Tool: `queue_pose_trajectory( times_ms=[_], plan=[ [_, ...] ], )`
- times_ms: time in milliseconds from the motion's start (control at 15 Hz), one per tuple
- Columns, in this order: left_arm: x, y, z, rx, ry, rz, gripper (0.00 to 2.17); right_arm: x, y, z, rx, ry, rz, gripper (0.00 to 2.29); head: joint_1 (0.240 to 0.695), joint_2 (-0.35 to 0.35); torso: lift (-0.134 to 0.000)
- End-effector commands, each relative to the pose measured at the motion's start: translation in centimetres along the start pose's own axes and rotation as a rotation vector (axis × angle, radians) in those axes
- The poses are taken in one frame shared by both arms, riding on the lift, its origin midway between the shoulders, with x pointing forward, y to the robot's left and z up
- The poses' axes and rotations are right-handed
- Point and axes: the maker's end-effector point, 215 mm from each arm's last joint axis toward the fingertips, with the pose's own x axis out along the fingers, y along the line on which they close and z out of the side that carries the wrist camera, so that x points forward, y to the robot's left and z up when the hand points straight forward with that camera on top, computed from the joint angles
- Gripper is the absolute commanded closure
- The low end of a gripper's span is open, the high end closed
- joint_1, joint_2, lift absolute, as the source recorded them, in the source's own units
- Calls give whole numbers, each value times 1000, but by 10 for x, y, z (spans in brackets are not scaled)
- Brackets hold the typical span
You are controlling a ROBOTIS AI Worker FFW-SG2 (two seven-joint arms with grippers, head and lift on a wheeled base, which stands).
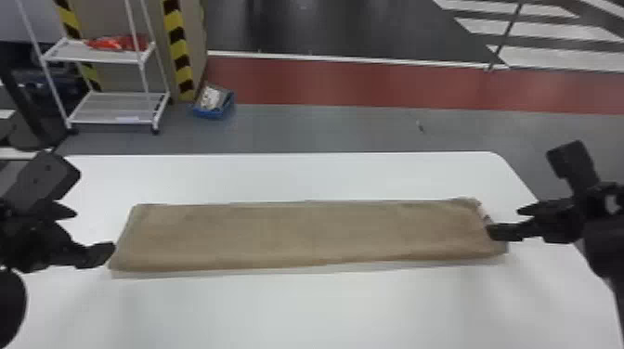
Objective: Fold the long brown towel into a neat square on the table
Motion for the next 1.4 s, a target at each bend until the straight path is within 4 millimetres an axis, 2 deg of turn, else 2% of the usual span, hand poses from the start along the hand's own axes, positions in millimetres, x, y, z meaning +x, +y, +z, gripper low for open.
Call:
queue_pose_trajectory(
  times_ms=[0, 867, 1133, 1333],
  plan=[
    [0, 1, 2, 1, -2, 3, 184, 1, 0, -1, -1, 2, 1, 113, 695, -104, -124],
    [3, -1, 1, -2, 1, 1, 198, 1, -2, 0, -1, 4, -2, 113, 695, -105, -124],
    [13, -11, 12, -15, -9, -17, 198, 5, -4, -5, -8, 15, -10, 113, 695, -110, -124],
    [15, -13, 19, -96, -13, -32, 198, 6, -5, -8, -6, 21, -11, 113, 695, -123, -124]
  ],
)
